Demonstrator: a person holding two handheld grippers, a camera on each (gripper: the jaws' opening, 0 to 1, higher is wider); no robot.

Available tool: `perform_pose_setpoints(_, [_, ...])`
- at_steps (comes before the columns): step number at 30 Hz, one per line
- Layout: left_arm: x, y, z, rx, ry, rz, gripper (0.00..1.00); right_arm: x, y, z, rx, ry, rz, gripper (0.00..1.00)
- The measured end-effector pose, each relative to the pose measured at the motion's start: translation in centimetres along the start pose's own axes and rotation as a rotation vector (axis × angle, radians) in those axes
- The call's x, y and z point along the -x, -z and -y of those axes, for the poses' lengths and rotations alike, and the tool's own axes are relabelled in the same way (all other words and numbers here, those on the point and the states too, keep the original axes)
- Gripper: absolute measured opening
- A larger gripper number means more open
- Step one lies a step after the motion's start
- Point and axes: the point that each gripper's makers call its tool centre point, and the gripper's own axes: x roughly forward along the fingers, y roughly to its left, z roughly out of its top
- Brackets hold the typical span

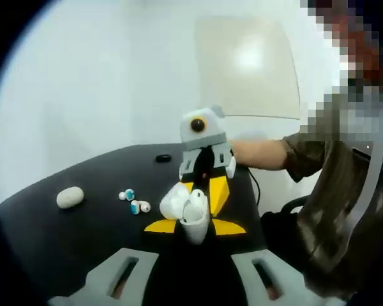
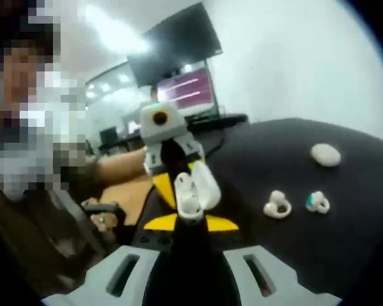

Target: Pick up three earphones and place each one into its charging case using tactile feedback, ensure that each earphone is properly inserted and securely positioned inside the case.

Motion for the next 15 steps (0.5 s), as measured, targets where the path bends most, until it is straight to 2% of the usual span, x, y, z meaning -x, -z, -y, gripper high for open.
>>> perform_pose_setpoints(2, [-0.01, -0.05, 0.08, -0.012, 0.005, 0.001, 0.16, 0.07, 0.05, -0.08, 0.001, -0.009, -0.003, 0.16])
perform_pose_setpoints(6, [0.28, -0.71, -0.16, 0.008, 0.007, 0.044, 0.18, 0.36, -0.35, -0.15, -0.016, -0.028, 0.022, 0.16])
perform_pose_setpoints(10, [0.25, -0.73, 0.06, 0.03, 0.03, 0.049, 0.18, 0.29, 0.1, -0.56, 0.055, -0.028, 0.004, 0.16])
perform_pose_setpoints(15, [0.26, -0.68, 0.12, 0.039, 0.041, 0.047, 0.19, 0.32, 0.54, -0.59, 0.092, -0.017, -0.014, 0.16])
